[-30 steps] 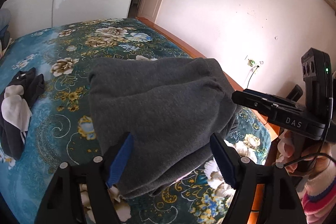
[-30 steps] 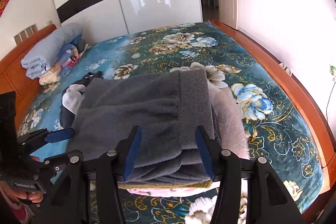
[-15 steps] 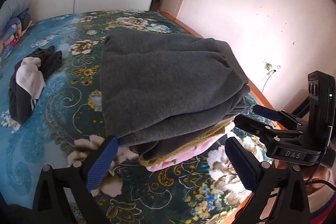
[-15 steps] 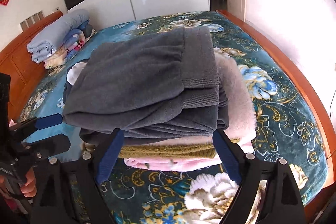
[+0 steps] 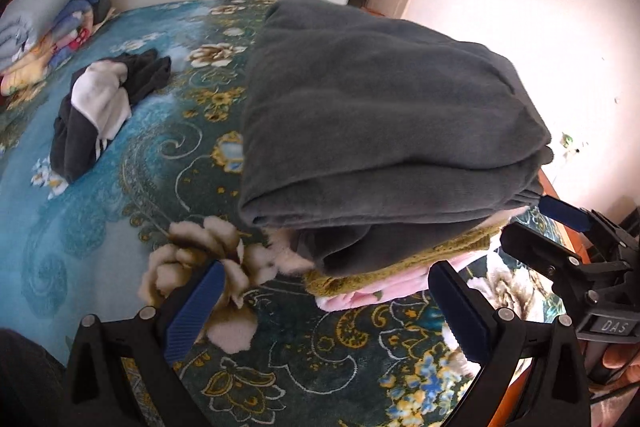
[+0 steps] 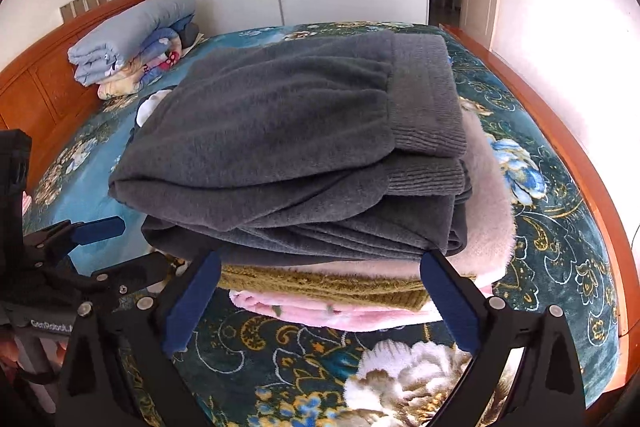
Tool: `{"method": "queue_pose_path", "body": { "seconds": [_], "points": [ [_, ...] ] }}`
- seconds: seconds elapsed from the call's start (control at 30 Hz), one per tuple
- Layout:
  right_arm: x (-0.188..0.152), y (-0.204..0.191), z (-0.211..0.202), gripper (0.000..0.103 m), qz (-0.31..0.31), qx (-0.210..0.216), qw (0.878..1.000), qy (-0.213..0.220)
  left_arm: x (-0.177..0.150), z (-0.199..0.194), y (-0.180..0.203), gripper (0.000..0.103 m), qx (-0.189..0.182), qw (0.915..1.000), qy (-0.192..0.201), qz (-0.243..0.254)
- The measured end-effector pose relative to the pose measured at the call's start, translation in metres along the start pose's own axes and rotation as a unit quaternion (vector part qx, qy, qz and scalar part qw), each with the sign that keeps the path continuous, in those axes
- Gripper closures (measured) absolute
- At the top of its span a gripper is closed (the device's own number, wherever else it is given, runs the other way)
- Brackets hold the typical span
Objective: Fold clothes
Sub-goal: 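Open both grippers and release the sweatpants on top of the stack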
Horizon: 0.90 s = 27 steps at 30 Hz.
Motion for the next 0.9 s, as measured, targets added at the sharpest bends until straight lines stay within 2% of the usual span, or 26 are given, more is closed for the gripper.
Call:
{"method": "queue_pose_path", "body": {
  "seconds": [0.13, 0.37, 0.57, 0.9],
  "points": [
    [-0.001, 0.001, 0.006, 0.003, -0.003, 0.001, 1.0, -0.006, -0.003, 0.003, -0.007, 0.0, 0.013, 0.9998, 0.004, -0.016],
    [-0.003, 0.001, 0.014, 0.003, -0.008, 0.002, 1.0, -0.015, -0.007, 0.009, -0.004, 0.0, 0.018, 0.9998, 0.0, -0.003],
    [-0.004, 0.0, 0.018, 0.003, -0.013, 0.001, 1.0, -0.022, -0.008, 0.007, 0.004, 0.0, 0.006, 0.9999, 0.012, 0.011],
    [-0.005, -0.002, 0.026, 0.003, -0.019, -0.002, 0.999, -0.033, -0.009, 0.015, 0.004, 0.0, 0.0, 0.9999, -0.002, 0.012]
  ]
}}
Point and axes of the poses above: each gripper's, at about its wrist camera, not at the fingertips, and z roughly the way its jaws point, y to its right, x to its top, the point moved 4 cm from there along z, roughly the way its jaws point, and after that the axes turned 1 degree about y, right-handed, at the moved point
